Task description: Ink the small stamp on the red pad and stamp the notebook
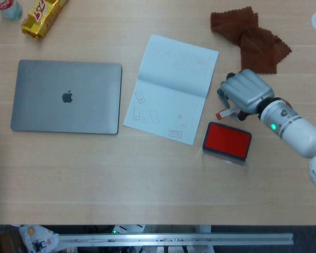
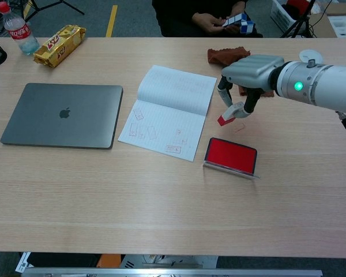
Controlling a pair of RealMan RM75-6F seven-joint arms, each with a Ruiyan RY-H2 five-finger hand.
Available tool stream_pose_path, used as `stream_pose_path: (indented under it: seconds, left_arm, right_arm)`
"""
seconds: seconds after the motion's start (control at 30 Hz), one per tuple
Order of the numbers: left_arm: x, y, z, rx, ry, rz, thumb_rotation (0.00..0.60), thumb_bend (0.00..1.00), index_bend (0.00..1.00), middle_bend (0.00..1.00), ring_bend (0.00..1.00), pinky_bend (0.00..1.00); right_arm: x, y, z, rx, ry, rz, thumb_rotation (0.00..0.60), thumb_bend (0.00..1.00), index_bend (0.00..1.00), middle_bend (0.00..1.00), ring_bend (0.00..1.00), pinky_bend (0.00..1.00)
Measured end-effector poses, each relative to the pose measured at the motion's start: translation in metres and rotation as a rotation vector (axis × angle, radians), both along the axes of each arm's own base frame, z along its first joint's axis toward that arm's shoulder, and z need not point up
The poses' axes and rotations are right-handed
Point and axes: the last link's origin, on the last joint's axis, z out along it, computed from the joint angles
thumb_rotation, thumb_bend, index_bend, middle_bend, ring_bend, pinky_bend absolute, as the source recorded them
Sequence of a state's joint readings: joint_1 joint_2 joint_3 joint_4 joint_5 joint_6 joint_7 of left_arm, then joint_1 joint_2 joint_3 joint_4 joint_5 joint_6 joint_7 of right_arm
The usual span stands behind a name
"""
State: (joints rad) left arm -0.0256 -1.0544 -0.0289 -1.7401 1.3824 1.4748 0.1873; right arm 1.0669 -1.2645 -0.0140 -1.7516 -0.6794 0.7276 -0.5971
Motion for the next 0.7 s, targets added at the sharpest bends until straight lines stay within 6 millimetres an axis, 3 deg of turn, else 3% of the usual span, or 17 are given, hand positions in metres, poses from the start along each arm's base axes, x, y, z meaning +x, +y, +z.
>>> stream_pose_path:
  seconds: [0.37, 0.7]
  left_arm:
    - [-0.004, -0.005, 0.005, 0.006, -0.006, 0.019, 0.600, 0.27, 0.17, 0.07, 0.09, 0.11]
    - [-0.005, -0.003, 0.005, -0.001, -0.007, 0.026, 0.600, 0.27, 0.17, 0.07, 0.09, 0.11]
  right_arm:
    - [0.029, -0.026, -0.040, -0.003, 0.035, -0.012, 0.600, 0.59, 0.70, 0.49, 0.29, 0.39]
    - [0.042, -0.041, -0.064, -0.019, 0.083, -0.015, 0.600, 0.61, 0.71, 0.50, 0.30, 0.39]
